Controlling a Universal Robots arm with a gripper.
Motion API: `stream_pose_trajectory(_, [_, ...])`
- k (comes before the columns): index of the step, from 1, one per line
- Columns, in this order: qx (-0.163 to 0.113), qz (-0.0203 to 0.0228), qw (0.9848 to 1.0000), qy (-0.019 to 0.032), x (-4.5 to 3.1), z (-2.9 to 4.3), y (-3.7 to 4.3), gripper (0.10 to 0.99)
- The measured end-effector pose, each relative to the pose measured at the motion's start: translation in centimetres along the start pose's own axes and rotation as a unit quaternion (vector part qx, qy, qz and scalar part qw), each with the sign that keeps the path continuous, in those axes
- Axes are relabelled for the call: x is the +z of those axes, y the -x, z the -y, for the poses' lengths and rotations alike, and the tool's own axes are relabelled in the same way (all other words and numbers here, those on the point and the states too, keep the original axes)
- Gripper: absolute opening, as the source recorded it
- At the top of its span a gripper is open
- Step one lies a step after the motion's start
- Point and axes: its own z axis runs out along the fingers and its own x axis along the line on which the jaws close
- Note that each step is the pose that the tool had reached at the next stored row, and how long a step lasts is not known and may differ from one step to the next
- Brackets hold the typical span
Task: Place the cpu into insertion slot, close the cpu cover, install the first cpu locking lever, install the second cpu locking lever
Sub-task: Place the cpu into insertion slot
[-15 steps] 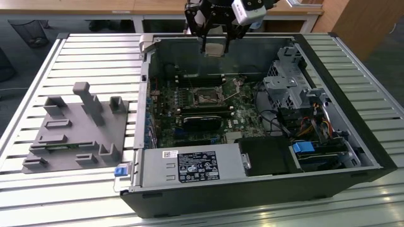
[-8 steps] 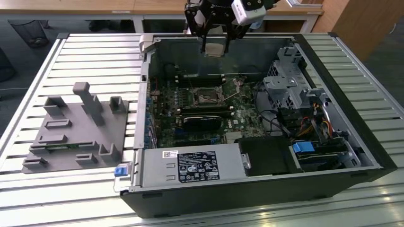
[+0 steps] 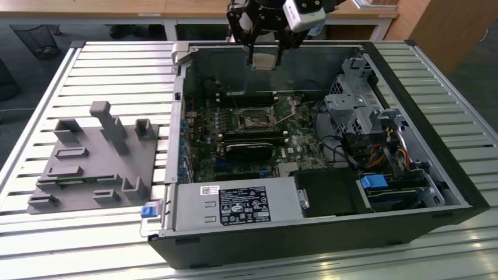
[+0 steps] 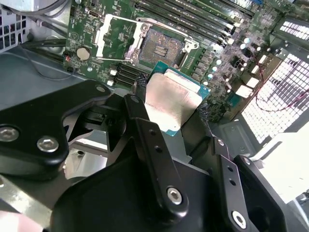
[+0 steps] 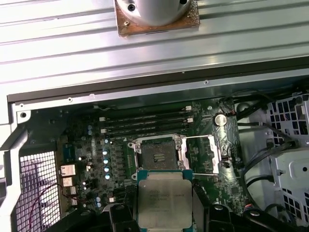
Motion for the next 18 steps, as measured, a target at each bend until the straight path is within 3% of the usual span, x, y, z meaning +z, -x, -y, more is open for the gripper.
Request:
stream_pose_trajectory(5, [0.025, 0.0022, 0.9997, 0.0005, 0.03, 0.01, -0.02, 0.541])
stream_pose_trajectory(9, [0.058, 0.0053, 0.9983, 0.001, 0.09, 0.01, -0.02, 0.541])
stream_pose_trajectory(12, [0.084, 0.0076, 0.9964, 0.0013, 0.14, 0.01, -0.01, 0.541])
stream_pose_trajectory(18, [0.133, 0.012, 0.9911, 0.0022, 0.23, 0.02, -0.01, 0.541])
